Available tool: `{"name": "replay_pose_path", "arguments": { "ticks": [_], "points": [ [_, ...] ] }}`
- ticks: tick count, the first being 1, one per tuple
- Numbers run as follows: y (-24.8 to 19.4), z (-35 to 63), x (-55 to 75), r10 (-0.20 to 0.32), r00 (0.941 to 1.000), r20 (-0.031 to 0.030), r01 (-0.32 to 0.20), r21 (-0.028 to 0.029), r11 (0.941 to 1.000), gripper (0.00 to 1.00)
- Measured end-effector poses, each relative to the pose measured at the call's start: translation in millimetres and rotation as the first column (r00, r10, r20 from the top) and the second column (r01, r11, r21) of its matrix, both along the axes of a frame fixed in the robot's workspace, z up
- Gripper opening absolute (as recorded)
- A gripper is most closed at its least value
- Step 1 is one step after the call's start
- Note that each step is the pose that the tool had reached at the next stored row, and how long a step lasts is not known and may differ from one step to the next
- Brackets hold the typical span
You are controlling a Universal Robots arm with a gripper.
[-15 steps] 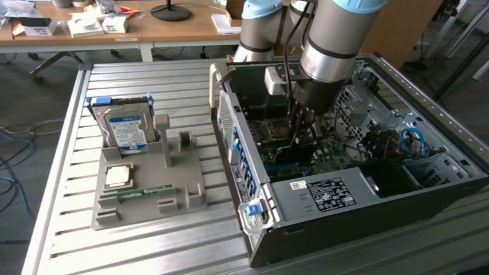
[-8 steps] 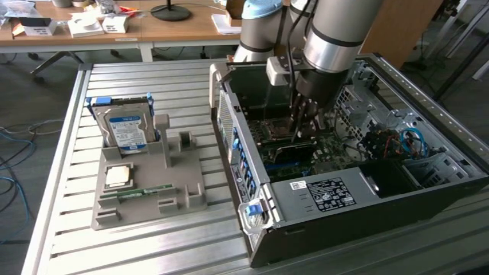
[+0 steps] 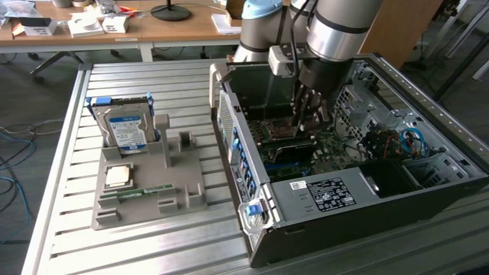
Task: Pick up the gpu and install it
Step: 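Insert the gpu into the slot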
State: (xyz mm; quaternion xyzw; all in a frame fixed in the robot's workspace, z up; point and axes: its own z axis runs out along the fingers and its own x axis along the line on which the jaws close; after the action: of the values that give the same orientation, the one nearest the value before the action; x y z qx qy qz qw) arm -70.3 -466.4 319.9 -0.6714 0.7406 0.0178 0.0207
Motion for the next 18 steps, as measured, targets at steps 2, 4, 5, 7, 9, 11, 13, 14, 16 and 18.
{"name": "replay_pose_path", "arguments": {
  "ticks": [2,4,5,7,9,11,13,14,16,18],
  "points": [
    [0.0,4.5,0.0,0.000,1.0000,0.0000,0.000,-0.0001,1.0000,0.33],
    [0.0,8.4,0.1,0.000,1.0000,0.0000,0.000,-0.0001,1.0000,0.33],
    [0.0,10.4,0.1,0.000,1.0000,0.0000,0.000,-0.0001,1.0000,0.33],
    [0.0,14.6,0.1,0.000,1.0000,0.0000,0.000,-0.0001,1.0000,0.33],
    [0.0,18.7,0.1,0.000,1.0000,0.0000,0.000,-0.0001,1.0000,0.33],
    [0.0,22.9,0.1,0.000,1.0000,0.0000,0.000,0.0000,1.0000,0.33],
    [0.0,27.3,0.1,0.000,1.0000,0.0000,0.000,0.0000,1.0000,0.33],
    [0.0,29.6,0.2,0.000,1.0000,0.0000,0.000,-0.0001,1.0000,0.33],
    [0.0,33.0,0.2,0.000,1.0000,0.0000,0.000,-0.0001,1.0000,0.33],
    [0.0,33.9,0.2,0.000,1.0000,0.0000,0.000,0.0001,1.0000,0.33]
  ]
}}
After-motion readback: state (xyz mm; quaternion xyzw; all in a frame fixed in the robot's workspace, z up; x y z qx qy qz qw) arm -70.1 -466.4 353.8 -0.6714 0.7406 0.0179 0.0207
